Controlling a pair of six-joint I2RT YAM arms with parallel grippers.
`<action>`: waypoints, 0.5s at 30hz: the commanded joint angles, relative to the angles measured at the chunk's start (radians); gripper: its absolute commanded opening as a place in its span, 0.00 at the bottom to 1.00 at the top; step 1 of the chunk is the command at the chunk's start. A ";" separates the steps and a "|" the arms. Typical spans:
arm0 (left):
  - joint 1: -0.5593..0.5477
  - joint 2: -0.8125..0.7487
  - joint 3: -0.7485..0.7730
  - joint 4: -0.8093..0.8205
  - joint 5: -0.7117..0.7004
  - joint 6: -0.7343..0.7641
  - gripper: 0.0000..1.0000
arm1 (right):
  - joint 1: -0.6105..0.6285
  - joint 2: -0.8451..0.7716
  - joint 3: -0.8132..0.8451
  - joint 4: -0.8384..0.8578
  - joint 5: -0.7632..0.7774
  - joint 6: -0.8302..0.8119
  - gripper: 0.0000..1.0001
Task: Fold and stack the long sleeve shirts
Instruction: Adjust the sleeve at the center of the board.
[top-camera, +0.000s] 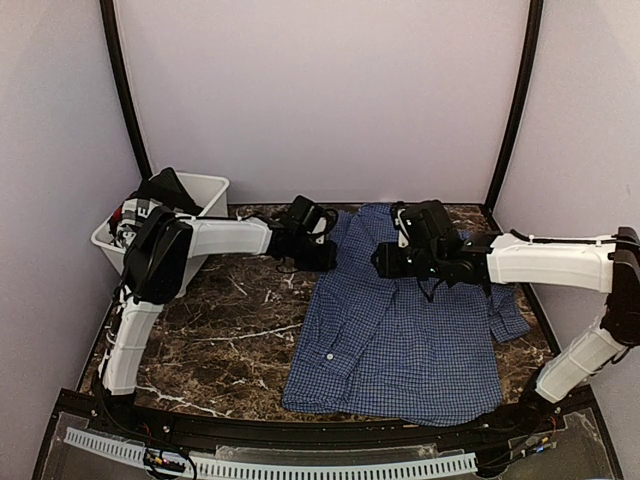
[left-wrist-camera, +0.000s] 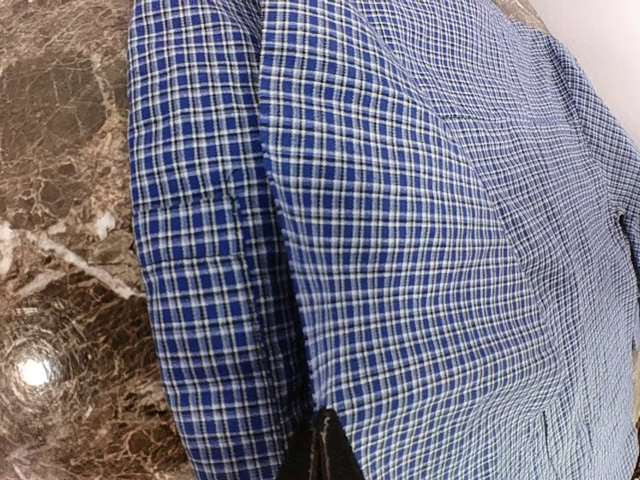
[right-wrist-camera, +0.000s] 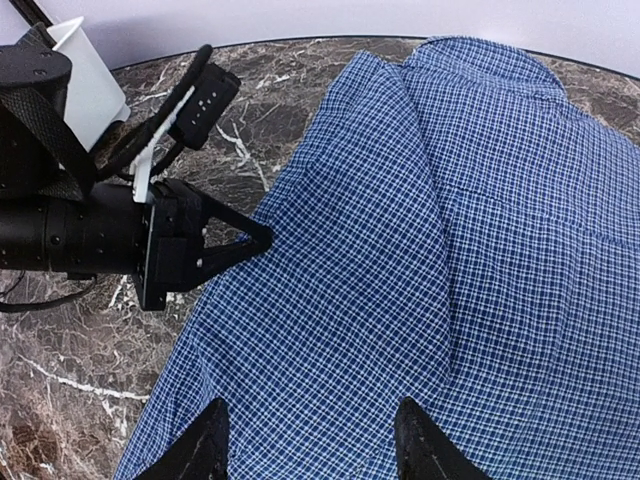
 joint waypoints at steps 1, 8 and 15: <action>0.011 -0.027 -0.003 0.005 0.007 -0.006 0.05 | -0.008 0.034 -0.001 0.029 -0.003 0.010 0.53; 0.011 -0.060 0.023 -0.028 0.055 0.002 0.40 | -0.011 0.070 -0.003 0.043 -0.009 0.010 0.53; 0.011 -0.218 -0.148 -0.033 0.083 -0.018 0.44 | -0.021 0.105 -0.014 0.068 -0.035 0.010 0.51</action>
